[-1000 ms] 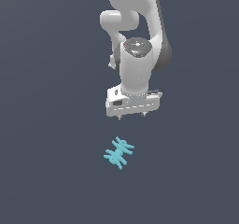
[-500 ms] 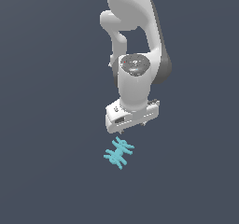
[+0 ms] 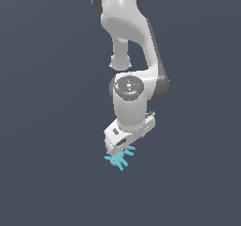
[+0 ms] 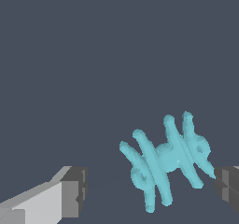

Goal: Pick up the object and move it to a goal position.

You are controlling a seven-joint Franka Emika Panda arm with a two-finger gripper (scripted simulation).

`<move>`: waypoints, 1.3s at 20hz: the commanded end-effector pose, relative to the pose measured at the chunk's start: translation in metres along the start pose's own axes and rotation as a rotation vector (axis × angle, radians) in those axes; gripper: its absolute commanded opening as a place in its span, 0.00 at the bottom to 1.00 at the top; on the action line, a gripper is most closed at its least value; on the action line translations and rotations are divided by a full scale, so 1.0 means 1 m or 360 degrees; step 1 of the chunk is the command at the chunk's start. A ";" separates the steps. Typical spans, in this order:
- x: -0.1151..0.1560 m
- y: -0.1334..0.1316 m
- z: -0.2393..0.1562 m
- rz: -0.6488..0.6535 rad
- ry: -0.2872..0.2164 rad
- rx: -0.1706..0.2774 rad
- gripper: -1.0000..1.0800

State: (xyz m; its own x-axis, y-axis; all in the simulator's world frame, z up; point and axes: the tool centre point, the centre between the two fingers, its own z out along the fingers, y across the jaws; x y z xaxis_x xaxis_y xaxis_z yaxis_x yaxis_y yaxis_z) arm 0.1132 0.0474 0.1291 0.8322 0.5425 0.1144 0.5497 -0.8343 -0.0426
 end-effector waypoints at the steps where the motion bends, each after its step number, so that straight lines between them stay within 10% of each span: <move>1: 0.006 0.008 0.009 -0.0091 0.0018 0.0011 1.00; 26: 0.026 0.075 0.079 -0.0691 0.0183 0.0057 1.00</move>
State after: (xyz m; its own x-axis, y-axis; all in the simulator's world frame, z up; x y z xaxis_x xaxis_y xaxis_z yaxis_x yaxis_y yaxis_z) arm 0.1803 0.0075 0.0522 0.5201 0.8211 0.2353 0.8452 -0.5345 -0.0030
